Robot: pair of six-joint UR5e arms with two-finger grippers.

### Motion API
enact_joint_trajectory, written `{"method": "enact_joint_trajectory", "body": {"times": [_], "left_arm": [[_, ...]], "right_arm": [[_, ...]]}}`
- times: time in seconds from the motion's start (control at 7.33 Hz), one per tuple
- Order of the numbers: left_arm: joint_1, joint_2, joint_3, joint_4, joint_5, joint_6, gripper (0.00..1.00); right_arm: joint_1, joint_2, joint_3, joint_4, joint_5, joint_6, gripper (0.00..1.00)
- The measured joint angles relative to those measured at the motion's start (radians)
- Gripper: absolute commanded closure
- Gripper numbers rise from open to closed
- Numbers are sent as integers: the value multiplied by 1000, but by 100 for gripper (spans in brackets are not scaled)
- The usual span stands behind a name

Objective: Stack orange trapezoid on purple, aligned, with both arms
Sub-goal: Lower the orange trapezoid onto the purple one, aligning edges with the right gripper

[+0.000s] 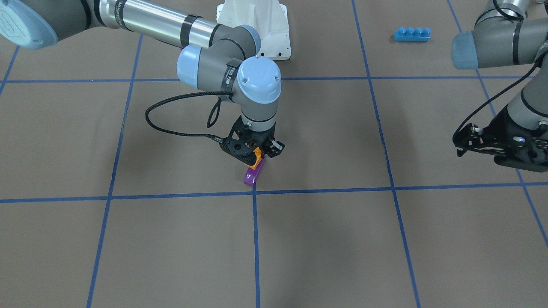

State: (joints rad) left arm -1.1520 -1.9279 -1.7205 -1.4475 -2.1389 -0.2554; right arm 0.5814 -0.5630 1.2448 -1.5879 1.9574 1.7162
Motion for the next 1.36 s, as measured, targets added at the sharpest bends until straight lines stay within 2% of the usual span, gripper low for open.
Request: {"method": "enact_joint_trajectory", "body": {"times": [1.23,1.36], "left_arm": [[2,-1,2,0,2,-5,0],[2,-2,2,0,2,-5,0]], "right_arm": [[-16,-1,-30,22,-22,-3,100],[-19,-3,-32,37,-24,-3,77]]}}
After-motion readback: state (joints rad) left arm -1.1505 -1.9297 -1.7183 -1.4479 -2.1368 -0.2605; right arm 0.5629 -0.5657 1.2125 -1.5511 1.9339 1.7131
